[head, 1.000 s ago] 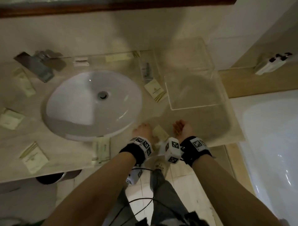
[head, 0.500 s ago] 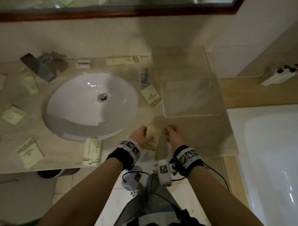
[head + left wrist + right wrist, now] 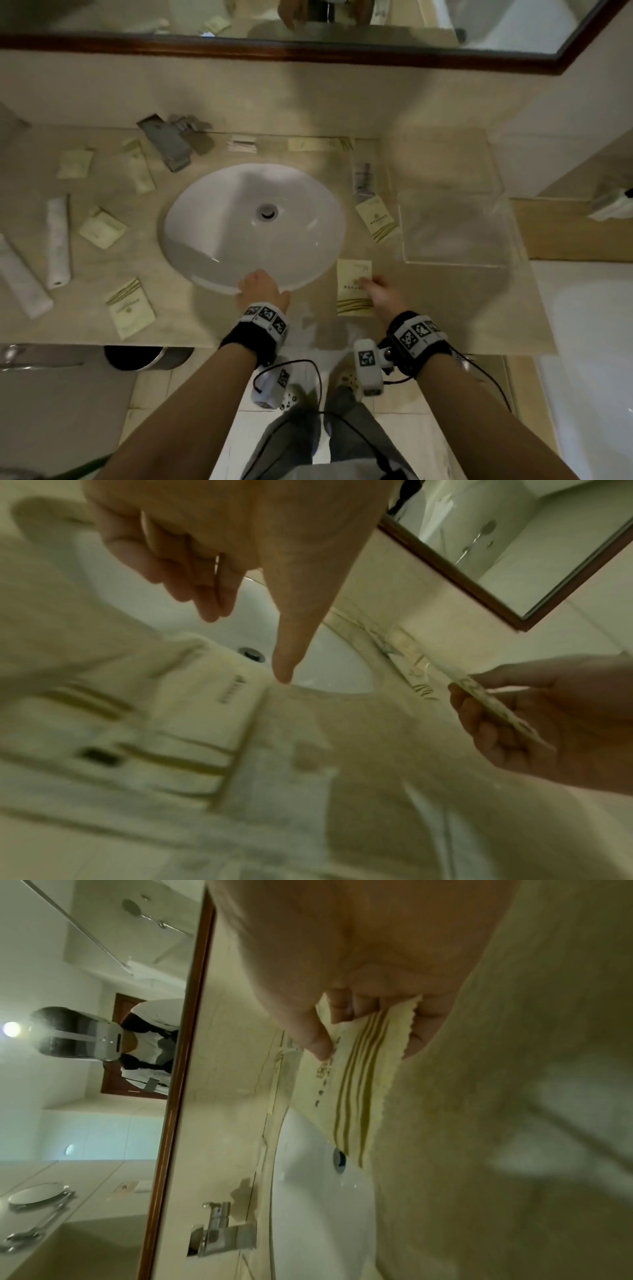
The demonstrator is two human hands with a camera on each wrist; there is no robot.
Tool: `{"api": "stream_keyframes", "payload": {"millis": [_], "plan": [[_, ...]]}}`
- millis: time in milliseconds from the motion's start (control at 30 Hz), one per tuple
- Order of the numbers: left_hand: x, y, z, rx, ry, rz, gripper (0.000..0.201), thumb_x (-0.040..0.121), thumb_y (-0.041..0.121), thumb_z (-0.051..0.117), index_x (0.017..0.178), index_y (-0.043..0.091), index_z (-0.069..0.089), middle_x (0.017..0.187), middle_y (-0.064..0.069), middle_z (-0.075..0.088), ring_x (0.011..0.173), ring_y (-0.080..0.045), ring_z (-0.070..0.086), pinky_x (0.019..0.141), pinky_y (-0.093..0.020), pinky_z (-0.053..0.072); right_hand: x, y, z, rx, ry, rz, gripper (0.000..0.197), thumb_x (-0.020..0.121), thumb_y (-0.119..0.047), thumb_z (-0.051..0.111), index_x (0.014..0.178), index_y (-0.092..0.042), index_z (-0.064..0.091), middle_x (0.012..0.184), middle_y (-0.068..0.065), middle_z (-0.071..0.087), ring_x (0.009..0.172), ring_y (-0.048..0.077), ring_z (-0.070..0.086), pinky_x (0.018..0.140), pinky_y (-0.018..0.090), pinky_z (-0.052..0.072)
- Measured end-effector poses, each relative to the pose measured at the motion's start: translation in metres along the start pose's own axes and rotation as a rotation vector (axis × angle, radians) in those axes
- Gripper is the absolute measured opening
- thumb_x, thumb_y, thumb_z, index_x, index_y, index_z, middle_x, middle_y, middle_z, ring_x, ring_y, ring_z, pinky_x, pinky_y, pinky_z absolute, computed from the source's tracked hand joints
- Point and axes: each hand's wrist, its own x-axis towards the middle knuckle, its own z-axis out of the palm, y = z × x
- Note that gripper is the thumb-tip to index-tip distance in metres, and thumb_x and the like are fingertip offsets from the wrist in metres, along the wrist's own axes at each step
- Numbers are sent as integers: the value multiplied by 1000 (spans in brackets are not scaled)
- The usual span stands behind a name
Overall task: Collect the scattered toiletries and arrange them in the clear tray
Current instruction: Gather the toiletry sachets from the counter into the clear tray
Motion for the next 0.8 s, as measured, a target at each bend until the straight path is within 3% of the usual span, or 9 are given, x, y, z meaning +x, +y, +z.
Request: {"api": "stream_keyframes", "payload": {"millis": [133, 267, 333, 433, 500, 567, 633, 733, 800], "plan": [[8, -45, -1, 176, -53, -97, 83, 71, 53, 69, 128, 3, 36, 136, -16, 41, 128, -33, 36, 104, -44, 34, -4, -1, 39, -16, -14, 1, 35, 92, -21, 53, 122, -4, 51, 111, 13, 60, 94, 25, 55, 84, 36, 45], [17, -57, 5, 142, -138, -118, 79, 73, 49, 70, 129, 4, 38, 131, -15, 50, 124, -33, 45, 104, -42, 35, -10, 4, 72, -63, -34, -8, 34, 93, -20, 52, 123, -4, 50, 122, 15, 60, 105, 29, 58, 79, 30, 42], [17, -53, 5, 65, -175, -80, 60, 80, 38, 66, 124, 5, 42, 125, -16, 57, 116, -34, 53, 99, -40, 41, -12, 5, 82, -83, -44, -16, 34, 93, -20, 52, 123, -3, 51, 122, 15, 60, 108, 30, 58, 78, 29, 42], [11, -31, -2, -100, -220, 105, 34, 90, 24, 47, 116, 1, 44, 117, -22, 60, 106, -38, 57, 90, -39, 48, -16, 5, 88, -118, -81, -34, 29, 92, -22, 52, 116, -6, 54, 118, 15, 62, 107, 31, 59, 83, 35, 47], [7, -9, -11, -209, -257, 180, 32, 95, 21, 38, 116, -2, 43, 118, -25, 57, 108, -39, 56, 91, -38, 45, -16, 1, 87, -136, -108, -48, 21, 91, -23, 52, 106, -9, 57, 116, 16, 63, 104, 32, 60, 91, 41, 49], [3, 15, -17, -337, -278, 202, 30, 96, 19, 36, 115, -4, 43, 120, -28, 55, 109, -40, 54, 91, -38, 43, -14, -6, 77, -90, -102, -43, 23, 91, -22, 51, 108, -7, 57, 114, 16, 63, 102, 31, 60, 92, 41, 49], [-1, 40, -19, -409, -283, 222, 31, 97, 19, 34, 116, -4, 43, 123, -29, 53, 111, -40, 53, 91, -38, 43, -7, -11, 61, -44, -76, -66, 30, 93, -20, 48, 118, -4, 52, 113, 14, 60, 99, 29, 58, 84, 37, 50], [-10, 80, -13, -440, -331, 217, 44, 99, 30, 31, 130, 0, 38, 134, -25, 47, 119, -37, 49, 98, -38, 41, 4, -22, 26, -12, -45, -139, 31, 96, -18, 42, 122, -1, 45, 105, 10, 54, 81, 17, 55, 59, 19, 45], [-13, 111, -1, -422, -359, 215, 53, 95, 43, 36, 132, 5, 36, 131, -21, 51, 108, -36, 56, 85, -40, 53, 12, -29, 3, -37, -32, -204, 31, 98, -19, 39, 124, -3, 43, 109, 9, 54, 87, 19, 55, 67, 21, 49]]}}
